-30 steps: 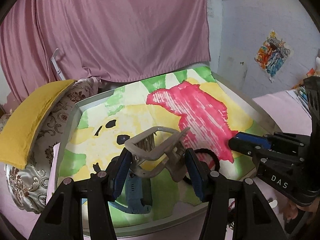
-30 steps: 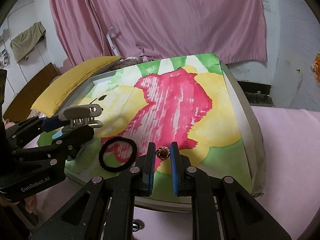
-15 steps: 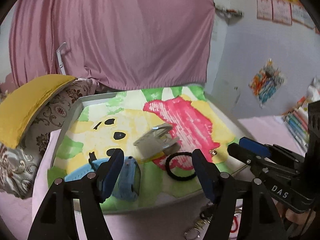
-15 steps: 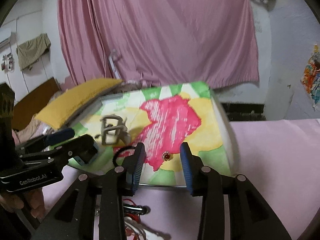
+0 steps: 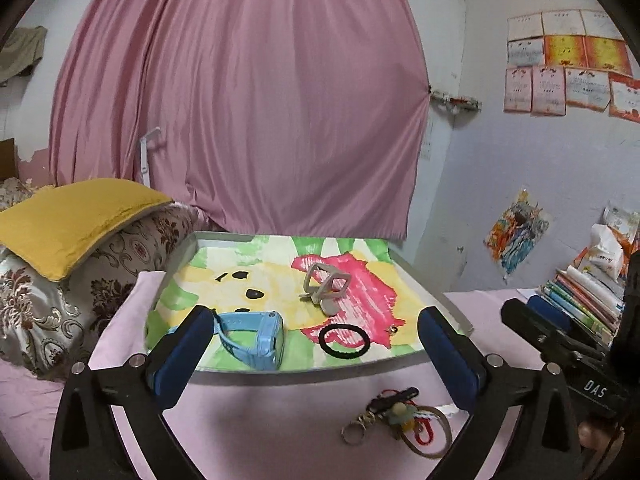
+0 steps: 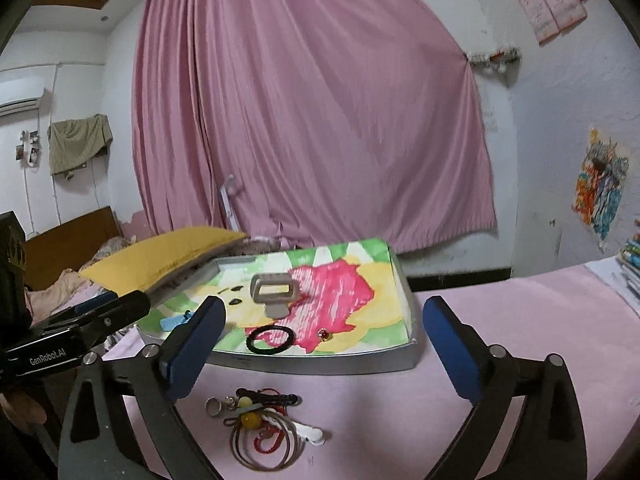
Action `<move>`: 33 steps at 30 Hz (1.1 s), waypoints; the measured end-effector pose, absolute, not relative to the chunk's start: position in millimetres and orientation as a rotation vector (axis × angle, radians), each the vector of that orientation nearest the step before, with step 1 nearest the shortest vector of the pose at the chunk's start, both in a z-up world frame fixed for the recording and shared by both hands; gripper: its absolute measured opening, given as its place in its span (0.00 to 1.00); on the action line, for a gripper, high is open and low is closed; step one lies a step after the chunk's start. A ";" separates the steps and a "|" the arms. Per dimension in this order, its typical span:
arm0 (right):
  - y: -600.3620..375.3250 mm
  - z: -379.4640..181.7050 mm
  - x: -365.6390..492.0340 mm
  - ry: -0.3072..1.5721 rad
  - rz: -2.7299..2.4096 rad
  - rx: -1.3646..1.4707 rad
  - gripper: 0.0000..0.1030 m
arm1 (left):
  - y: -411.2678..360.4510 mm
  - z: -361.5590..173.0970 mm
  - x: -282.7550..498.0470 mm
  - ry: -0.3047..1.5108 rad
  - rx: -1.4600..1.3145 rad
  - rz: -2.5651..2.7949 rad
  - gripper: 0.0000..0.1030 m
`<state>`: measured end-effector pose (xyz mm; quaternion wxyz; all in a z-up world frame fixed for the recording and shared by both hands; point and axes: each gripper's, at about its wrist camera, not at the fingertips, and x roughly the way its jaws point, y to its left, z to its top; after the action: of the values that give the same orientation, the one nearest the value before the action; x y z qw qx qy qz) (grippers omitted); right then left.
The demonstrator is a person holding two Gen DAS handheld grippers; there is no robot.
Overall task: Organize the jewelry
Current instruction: 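Open both tools over the tray and pull them back, then grasp the silver key ring with the left tool while the right tool grasps the yellow-bead cord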
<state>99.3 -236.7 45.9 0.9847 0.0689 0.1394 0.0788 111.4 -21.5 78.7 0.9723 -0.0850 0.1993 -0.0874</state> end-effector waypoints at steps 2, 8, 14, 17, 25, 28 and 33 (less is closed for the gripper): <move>-238.5 46.8 87.4 0.257 0.159 0.130 0.95 | -21.1 78.4 102.3 0.392 -0.174 -0.179 0.99; -243.4 45.4 59.4 0.238 0.169 0.107 0.98 | -20.3 74.2 72.9 0.380 -0.160 -0.174 0.99; -246.9 38.9 47.2 0.275 0.169 0.077 0.98 | -22.1 67.3 56.9 0.427 -0.120 -0.185 0.99; -249.2 34.1 46.4 0.314 0.181 0.070 0.98 | -24.4 60.6 52.8 0.462 -0.094 -0.193 0.99; -254.0 17.8 61.9 0.460 0.218 0.065 0.98 | -32.3 37.8 63.1 0.630 -0.044 -0.251 0.99; -254.1 11.3 70.6 0.520 0.239 0.075 0.98 | -34.8 30.4 68.5 0.677 -0.027 -0.263 0.99; -246.7 2.3 82.4 0.590 0.256 0.055 0.85 | -42.6 25.4 78.9 0.729 0.026 -0.265 0.99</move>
<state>82.4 -246.7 2.3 0.9484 0.0271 0.2898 0.1256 78.9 -42.6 25.4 0.9256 0.0125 0.3555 -0.1291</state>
